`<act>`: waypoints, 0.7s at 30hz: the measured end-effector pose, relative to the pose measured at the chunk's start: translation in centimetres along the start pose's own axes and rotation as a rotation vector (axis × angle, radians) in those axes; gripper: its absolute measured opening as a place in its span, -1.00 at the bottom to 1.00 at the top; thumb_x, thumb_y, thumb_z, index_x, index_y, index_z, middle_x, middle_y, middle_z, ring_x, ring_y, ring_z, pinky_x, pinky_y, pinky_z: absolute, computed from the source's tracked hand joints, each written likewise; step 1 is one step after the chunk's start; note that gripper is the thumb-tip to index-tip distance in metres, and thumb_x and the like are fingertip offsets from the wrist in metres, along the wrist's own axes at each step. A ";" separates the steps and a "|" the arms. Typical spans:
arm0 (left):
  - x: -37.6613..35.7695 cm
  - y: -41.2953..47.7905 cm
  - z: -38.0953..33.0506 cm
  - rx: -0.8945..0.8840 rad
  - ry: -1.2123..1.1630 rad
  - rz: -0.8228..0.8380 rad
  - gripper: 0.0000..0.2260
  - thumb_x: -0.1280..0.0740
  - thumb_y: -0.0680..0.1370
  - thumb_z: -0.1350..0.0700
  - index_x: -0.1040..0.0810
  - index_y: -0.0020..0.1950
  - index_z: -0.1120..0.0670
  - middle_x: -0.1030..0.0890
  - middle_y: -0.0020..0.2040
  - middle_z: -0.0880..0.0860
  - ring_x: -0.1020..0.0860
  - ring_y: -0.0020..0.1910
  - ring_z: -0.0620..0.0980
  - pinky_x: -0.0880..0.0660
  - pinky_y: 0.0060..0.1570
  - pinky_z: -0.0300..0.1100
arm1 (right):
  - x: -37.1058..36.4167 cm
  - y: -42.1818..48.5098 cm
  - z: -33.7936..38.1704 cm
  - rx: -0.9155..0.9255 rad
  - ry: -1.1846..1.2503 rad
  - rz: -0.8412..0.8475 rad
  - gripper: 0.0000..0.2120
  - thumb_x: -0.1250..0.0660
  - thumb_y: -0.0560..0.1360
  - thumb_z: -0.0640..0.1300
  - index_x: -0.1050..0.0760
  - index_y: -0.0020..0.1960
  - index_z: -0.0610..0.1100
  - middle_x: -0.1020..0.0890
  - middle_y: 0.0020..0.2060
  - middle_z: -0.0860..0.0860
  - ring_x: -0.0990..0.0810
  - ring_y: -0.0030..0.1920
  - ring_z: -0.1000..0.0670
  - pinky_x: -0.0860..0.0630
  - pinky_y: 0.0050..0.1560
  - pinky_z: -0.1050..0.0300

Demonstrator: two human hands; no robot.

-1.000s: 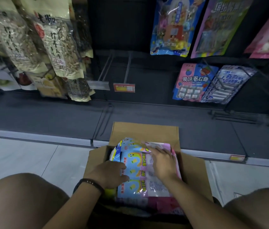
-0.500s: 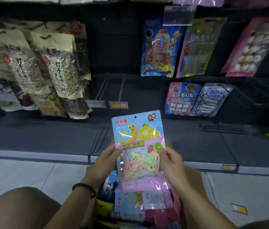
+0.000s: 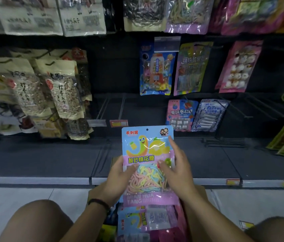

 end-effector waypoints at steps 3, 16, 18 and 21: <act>-0.7 -0.3 -2.0 -0.103 0.042 0.022 -0.64 -0.36 0.68 0.25 -0.47 0.45 0.02 -0.70 0.28 0.08 -0.72 0.20 0.10 -0.69 0.03 -0.06 | 1.4 0.9 1.7 -0.008 0.050 0.011 -0.26 -0.51 0.56 -0.20 -0.33 0.55 0.35 -0.46 0.32 0.28 -0.44 0.31 0.41 -0.47 0.36 0.18; -4.5 2.6 -24.2 -0.550 0.323 0.176 0.04 -0.51 0.51 0.41 -0.06 0.65 -0.40 -0.53 0.48 -0.20 -0.68 0.24 -0.15 -0.70 -0.01 -0.10 | 11.2 10.5 18.1 0.325 -0.052 -0.044 -0.14 -0.58 0.49 -0.13 -0.24 0.57 0.40 -0.40 0.38 0.27 -0.38 0.31 0.49 -0.37 0.22 0.46; -5.5 3.8 -28.3 -0.617 0.380 0.170 0.07 -0.52 0.47 0.44 -0.04 0.68 -0.32 -0.47 0.52 -0.19 -0.69 0.18 -0.21 -0.67 -0.12 -0.18 | 13.0 12.7 21.4 0.391 -0.111 -0.078 -0.14 -0.58 0.49 -0.08 -0.21 0.61 0.34 -0.40 0.37 0.22 -0.29 0.25 0.58 -0.31 0.29 0.33; -6.9 5.6 -34.1 -0.682 0.410 0.214 0.11 -0.55 0.46 0.41 0.01 0.69 -0.32 -0.47 0.53 -0.14 -0.70 0.20 -0.13 -0.72 0.00 0.01 | 15.6 15.8 26.0 0.433 -0.136 -0.127 -0.15 -0.56 0.52 -0.05 -0.18 0.62 0.36 -0.39 0.34 0.15 -0.40 0.20 0.47 -0.36 0.32 0.13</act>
Point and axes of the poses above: each hand's wrist, its own y-axis towards the middle knuckle, its own x-axis out of the back of the hand, z = x × y, the point moved 2 cm from there along y, towards the middle knuckle
